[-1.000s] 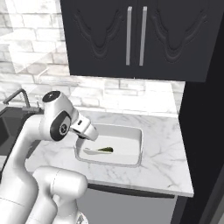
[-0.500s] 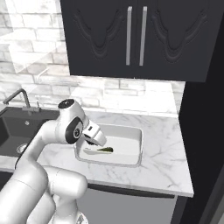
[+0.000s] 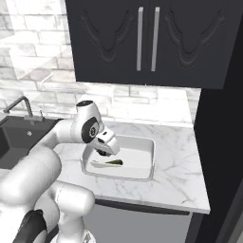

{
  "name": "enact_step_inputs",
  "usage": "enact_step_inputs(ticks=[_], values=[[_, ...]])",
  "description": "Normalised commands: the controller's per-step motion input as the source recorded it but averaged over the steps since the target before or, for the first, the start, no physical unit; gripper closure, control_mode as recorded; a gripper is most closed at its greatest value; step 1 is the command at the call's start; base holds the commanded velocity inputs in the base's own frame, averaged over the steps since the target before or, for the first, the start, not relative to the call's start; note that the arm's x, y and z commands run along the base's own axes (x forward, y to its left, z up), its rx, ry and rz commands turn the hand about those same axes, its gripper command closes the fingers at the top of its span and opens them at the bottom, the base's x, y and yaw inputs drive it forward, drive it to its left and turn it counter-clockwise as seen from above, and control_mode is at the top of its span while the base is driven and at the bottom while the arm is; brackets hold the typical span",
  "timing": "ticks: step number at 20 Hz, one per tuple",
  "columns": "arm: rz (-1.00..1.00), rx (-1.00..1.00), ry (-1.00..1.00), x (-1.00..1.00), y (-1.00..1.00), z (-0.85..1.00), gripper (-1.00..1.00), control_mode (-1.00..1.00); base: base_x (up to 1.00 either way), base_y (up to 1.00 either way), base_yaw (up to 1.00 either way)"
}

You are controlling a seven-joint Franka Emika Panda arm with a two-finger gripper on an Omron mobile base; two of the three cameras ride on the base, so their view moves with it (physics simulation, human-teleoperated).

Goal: Take the eggplant and squash out of the freezer and place them in the tupperware container on the counter. Then put the tupperware containing the vegetables back in the freezer.

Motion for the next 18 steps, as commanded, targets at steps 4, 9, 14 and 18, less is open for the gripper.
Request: enact_step_inputs(ticks=[4, 9, 14, 18], values=[[-0.02, 0.0, 0.0, 0.31, -0.08, -0.52, 1.0, -1.0, 0.0, 0.0, 0.0], [-0.02, 0.03, 0.01, 0.22, -0.12, -0.32, 1.0, -1.0, 0.0, 0.0, 0.0], [-0.03, 0.1, 0.07, 0.07, -0.08, -0.02, 1.0, -1.0, 0.0, 0.0, 0.0], [-0.02, 0.06, 0.05, 0.18, -0.06, -0.12, 1.0, -1.0, 0.0, 0.0, 0.0]])
